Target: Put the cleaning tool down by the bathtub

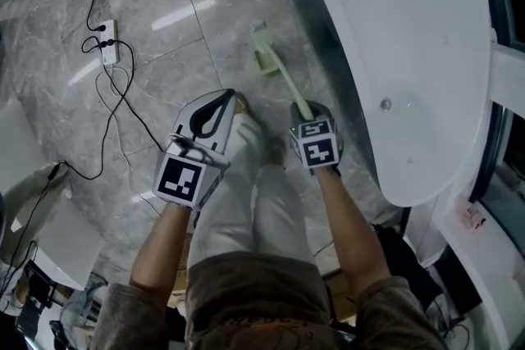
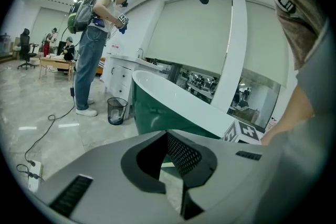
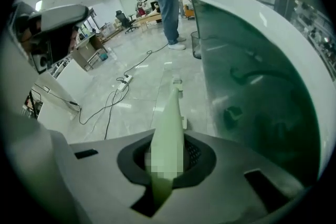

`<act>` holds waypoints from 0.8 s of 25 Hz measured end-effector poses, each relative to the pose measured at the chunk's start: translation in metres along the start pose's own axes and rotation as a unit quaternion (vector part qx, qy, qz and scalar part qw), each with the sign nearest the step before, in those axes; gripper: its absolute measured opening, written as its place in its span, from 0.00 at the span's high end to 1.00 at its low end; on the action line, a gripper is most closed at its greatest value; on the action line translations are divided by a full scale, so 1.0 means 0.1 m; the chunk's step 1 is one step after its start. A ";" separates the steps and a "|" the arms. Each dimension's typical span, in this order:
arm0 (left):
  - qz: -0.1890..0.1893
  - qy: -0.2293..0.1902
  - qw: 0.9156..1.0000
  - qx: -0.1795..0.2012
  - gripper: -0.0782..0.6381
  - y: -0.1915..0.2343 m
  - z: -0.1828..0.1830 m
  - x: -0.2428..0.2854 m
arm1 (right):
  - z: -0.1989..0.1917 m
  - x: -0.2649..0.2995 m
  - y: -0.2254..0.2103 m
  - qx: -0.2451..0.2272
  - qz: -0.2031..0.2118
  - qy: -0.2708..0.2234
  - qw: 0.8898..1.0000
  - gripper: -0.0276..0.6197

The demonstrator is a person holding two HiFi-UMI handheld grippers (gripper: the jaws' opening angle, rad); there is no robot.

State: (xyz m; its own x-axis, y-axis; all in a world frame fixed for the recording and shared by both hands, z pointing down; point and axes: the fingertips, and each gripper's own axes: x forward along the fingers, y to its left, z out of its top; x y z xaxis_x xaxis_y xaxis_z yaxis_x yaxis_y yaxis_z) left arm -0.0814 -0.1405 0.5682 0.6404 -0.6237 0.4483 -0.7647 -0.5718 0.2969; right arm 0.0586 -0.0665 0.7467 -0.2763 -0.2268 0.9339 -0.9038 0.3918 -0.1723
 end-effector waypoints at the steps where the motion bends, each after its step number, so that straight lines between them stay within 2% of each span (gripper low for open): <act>1: 0.000 -0.003 1.000 -0.001 0.89 0.01 0.01 0.01 | -0.03 0.07 -0.01 0.002 0.002 0.009 1.000 0.91; 7: 0.003 -0.003 1.000 -0.002 0.89 0.07 0.01 0.08 | -0.18 0.49 -0.11 0.002 0.003 0.059 0.998 0.91; 13: 0.006 0.001 1.000 0.000 0.89 0.12 0.00 0.12 | -0.24 0.77 -0.19 0.020 0.009 0.085 0.996 0.91; 20: 0.010 0.006 1.000 -0.003 0.89 0.20 -0.06 0.13 | -0.30 1.05 -0.29 0.014 -0.003 0.120 0.993 0.91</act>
State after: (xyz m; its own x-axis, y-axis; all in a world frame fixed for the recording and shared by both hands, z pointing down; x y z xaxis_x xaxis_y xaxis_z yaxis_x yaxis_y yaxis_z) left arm -0.0884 -0.1567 0.5852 0.6247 -0.6285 0.4634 -0.7774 -0.5568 0.2927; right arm 0.0654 -0.0746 0.8589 -0.1890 -0.0083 0.9820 -0.9147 0.3652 -0.1729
